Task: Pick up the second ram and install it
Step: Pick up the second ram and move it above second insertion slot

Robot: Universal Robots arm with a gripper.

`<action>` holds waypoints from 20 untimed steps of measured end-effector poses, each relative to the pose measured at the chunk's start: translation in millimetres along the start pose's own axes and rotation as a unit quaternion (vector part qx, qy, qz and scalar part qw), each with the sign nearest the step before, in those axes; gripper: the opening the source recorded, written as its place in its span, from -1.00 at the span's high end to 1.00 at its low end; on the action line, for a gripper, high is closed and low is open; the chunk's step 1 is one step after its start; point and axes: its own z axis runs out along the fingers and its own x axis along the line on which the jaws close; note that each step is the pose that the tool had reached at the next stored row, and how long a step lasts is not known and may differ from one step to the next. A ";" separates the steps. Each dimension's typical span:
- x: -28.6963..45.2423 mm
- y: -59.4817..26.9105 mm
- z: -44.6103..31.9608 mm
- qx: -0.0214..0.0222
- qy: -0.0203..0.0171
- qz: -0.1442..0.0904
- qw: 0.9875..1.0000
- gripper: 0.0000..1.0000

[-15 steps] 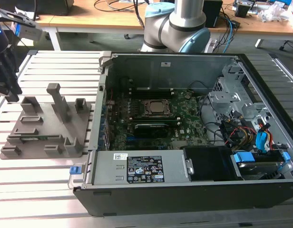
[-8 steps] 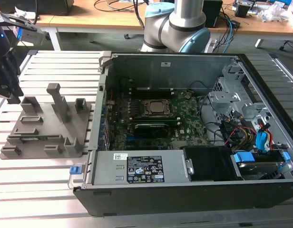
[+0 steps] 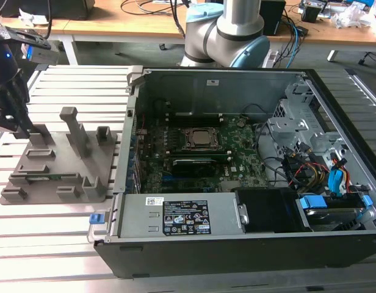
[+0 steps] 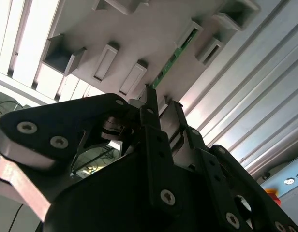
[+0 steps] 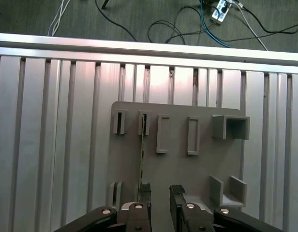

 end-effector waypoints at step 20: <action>0.6 -1.1 23.6 0.000 0.000 0.000 1.000 0.40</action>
